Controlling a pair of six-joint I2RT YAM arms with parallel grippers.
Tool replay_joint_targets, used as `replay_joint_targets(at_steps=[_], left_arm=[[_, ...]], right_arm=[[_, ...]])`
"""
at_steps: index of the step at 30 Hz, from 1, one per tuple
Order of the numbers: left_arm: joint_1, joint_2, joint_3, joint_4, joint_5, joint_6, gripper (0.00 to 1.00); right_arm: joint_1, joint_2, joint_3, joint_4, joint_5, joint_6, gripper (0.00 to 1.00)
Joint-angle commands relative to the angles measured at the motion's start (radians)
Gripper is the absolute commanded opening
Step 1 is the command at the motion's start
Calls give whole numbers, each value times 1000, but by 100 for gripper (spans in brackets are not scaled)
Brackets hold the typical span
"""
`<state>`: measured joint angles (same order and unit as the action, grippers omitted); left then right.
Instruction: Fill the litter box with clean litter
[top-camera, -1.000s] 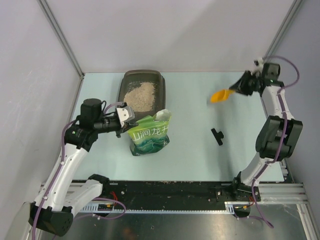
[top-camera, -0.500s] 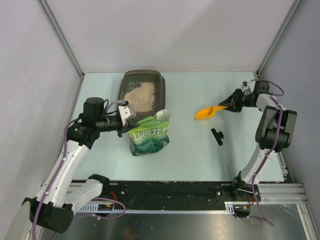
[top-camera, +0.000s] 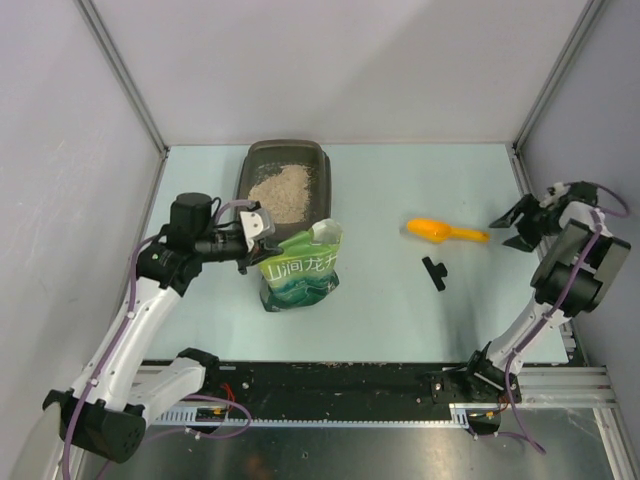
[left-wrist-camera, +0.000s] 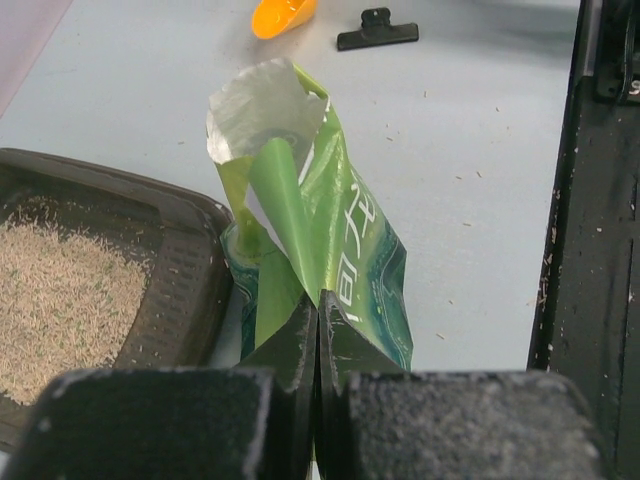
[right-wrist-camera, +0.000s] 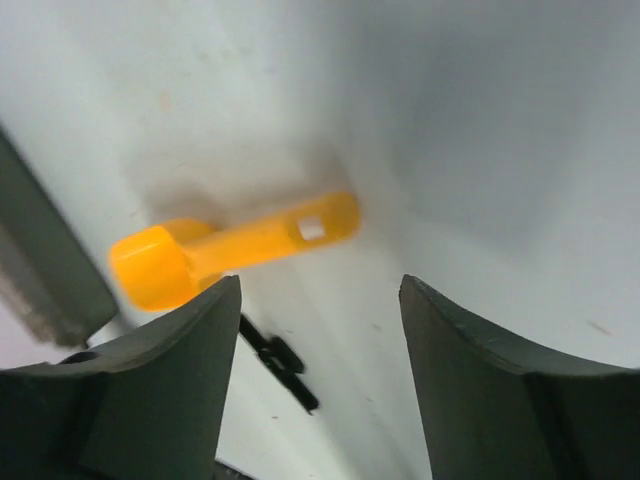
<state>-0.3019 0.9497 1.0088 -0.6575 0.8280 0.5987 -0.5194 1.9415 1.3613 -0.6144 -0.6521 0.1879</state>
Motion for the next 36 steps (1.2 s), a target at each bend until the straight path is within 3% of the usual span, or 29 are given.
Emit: replay_joint_targets(at_steps=[1, 3, 7, 14, 18, 28, 36], left_arm=[[-17, 37, 66, 55, 79, -16, 0], [-17, 49, 71, 59, 91, -19, 0], [-35, 55, 56, 78, 109, -40, 0], [-52, 38, 34, 105, 91, -62, 0], [-63, 18, 36, 107, 60, -56, 0], [-65, 1, 45, 108, 45, -45, 0], [-66, -25, 40, 107, 40, -50, 0]], right_arm=[[-59, -167, -4, -64, 216, -39, 71], [-56, -202, -10, -83, 223, -30, 73], [83, -330, -36, -94, 155, -48, 77], [640, -495, -31, -21, 114, -36, 77], [793, -515, -8, 4, 126, -7, 76], [1004, -409, 130, 48, 89, -7, 71], [1134, -319, 233, -30, 213, -108, 68]])
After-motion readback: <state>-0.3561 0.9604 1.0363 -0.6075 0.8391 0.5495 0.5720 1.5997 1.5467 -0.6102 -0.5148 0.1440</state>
